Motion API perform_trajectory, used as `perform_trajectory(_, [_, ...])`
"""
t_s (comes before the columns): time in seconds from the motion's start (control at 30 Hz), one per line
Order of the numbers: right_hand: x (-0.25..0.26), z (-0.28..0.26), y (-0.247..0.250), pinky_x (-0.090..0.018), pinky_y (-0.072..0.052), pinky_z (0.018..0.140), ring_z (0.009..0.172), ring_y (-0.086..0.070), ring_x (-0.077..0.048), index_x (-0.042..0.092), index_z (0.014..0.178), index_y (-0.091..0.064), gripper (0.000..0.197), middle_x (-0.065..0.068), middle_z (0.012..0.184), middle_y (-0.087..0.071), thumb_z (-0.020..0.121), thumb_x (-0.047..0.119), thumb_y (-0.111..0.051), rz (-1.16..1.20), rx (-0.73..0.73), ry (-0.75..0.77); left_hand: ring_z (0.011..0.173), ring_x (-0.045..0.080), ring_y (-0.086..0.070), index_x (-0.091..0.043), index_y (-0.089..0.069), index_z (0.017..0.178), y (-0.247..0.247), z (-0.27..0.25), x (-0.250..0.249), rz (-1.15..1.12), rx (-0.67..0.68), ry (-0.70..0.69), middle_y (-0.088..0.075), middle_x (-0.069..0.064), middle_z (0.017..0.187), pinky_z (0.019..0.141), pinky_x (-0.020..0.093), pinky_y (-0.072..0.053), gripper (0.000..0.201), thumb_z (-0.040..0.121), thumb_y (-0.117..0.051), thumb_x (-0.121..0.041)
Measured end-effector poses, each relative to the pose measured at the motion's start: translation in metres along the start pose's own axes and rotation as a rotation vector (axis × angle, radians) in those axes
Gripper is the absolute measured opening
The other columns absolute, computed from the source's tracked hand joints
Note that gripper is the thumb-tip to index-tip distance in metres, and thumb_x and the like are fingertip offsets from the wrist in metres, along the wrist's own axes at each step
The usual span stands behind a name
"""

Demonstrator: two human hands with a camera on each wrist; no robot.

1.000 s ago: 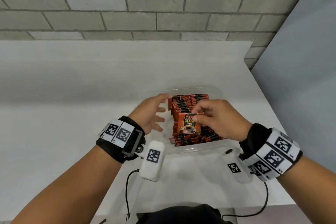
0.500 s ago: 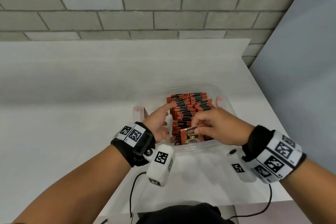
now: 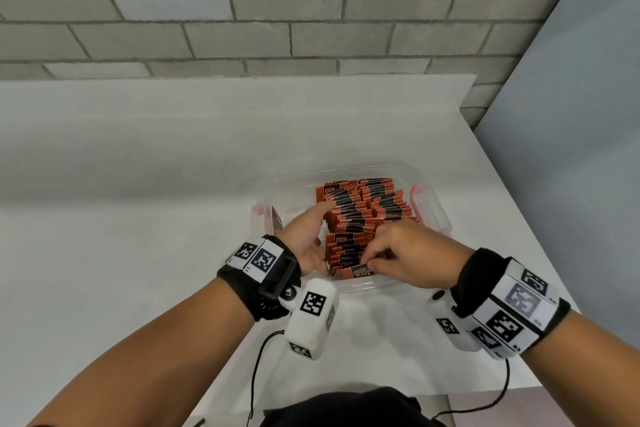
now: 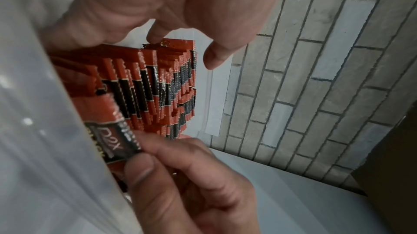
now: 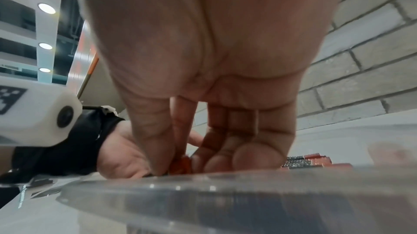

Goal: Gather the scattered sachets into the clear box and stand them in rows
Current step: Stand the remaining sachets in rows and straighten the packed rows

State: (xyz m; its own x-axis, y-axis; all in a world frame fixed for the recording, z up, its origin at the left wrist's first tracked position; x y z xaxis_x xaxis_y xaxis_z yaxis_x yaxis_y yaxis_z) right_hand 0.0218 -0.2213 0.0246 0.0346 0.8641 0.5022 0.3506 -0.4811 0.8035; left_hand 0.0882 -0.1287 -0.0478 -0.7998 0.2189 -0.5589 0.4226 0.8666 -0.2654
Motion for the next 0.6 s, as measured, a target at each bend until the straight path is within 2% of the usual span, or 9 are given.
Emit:
perform_trajectory(0.1, [-0.002,0.003,-0.002,-0.004,-0.035,0.071,0.073,-0.051,0.005,0.019,0.103,-0.074,0.018,0.018,0.089,-0.062,0.091,0.017,-0.061,-0.046,0.011,-0.018,0.096,0.039,-0.059,-0.017,-0.047,0.097,-0.002,-0.001,-0.001,0.014,0.003,-0.007,-0.042,0.024,0.136,0.065,0.05,-0.049,0.026,0.094,-0.054,-0.042])
perform_trajectory(0.2, [-0.004,0.011,-0.004,-0.004,-0.032,0.063,0.068,-0.05,0.005,0.017,0.091,-0.075,0.01,0.017,0.078,-0.058,0.087,0.015,-0.066,-0.089,0.021,-0.043,0.093,0.037,-0.061,-0.018,-0.048,0.092,-0.003,-0.004,-0.002,0.008,0.007,-0.02,-0.052,0.022,0.12,0.069,0.05,-0.049,0.023,0.094,-0.054,-0.04])
perform_trajectory(0.27, [-0.005,0.016,-0.006,-0.006,-0.036,0.066,0.069,-0.054,0.002,0.016,0.085,-0.073,0.007,0.013,0.079,-0.063,0.085,0.013,-0.068,-0.104,0.035,-0.049,0.095,0.038,-0.061,-0.017,-0.049,0.091,-0.003,-0.005,-0.002,0.013,0.003,-0.025,-0.055,0.02,0.108,0.073,0.052,-0.048,0.023,0.094,-0.054,-0.039])
perform_trajectory(0.33, [-0.006,0.019,-0.007,-0.008,-0.038,0.067,0.07,-0.056,-0.001,0.016,0.08,-0.071,0.007,0.012,0.078,-0.064,0.084,0.011,-0.068,-0.123,0.041,-0.05,0.102,0.039,-0.059,-0.017,-0.048,0.092,-0.004,-0.007,-0.003,0.011,0.004,-0.023,-0.053,0.02,0.11,0.075,0.053,-0.048,0.023,0.094,-0.054,-0.039])
perform_trajectory(0.4, [-0.008,0.019,-0.007,-0.005,-0.034,0.061,0.065,-0.052,0.002,0.017,0.078,-0.069,0.008,0.017,0.07,-0.057,0.084,0.011,-0.069,-0.134,0.042,-0.055,0.104,0.039,-0.059,-0.017,-0.049,0.093,-0.005,-0.007,-0.003,0.0,0.007,-0.02,-0.052,0.02,0.115,0.075,0.053,-0.049,0.023,0.094,-0.054,-0.039])
perform_trajectory(0.47, [-0.01,0.019,-0.006,-0.006,-0.032,0.057,0.062,-0.049,0.002,0.017,0.078,-0.066,0.007,0.019,0.066,-0.052,0.083,0.014,-0.071,-0.124,0.036,-0.07,0.095,0.035,-0.061,-0.017,-0.05,0.091,-0.005,-0.008,-0.004,0.01,0.007,-0.031,-0.056,0.017,0.104,0.075,0.051,-0.049,0.022,0.095,-0.052,-0.038])
perform_trajectory(0.57, [-0.014,0.018,-0.008,-0.012,-0.037,0.058,0.063,-0.051,-0.003,0.019,0.078,-0.063,0.011,0.015,0.067,-0.053,0.082,0.017,-0.073,-0.087,0.036,-0.089,0.07,0.023,-0.059,-0.016,-0.051,0.092,-0.007,-0.011,-0.003,0.037,0.013,-0.034,-0.058,0.011,0.087,0.062,0.035,-0.048,0.024,0.097,-0.048,-0.039])
perform_trajectory(0.6, [-0.014,0.018,-0.01,-0.013,-0.038,0.058,0.064,-0.052,-0.005,0.02,0.078,-0.062,0.011,0.014,0.069,-0.054,0.083,0.019,-0.072,-0.08,0.043,-0.096,0.069,0.022,-0.059,-0.015,-0.052,0.092,-0.009,-0.012,-0.003,0.034,0.018,-0.031,-0.059,0.01,0.085,0.059,0.032,-0.046,0.025,0.097,-0.048,-0.039])
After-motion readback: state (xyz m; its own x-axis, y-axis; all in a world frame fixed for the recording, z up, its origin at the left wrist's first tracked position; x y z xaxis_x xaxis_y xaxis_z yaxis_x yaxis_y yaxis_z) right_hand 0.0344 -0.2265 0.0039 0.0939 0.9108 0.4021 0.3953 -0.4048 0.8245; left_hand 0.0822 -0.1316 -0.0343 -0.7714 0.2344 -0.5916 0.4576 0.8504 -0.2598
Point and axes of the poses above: each hand's wrist, its own z-axis towards the middle knuckle, its own y-axis out of the back of the hand, x = y × z, the point moved 8 cm from there along z, towards the middle knuckle
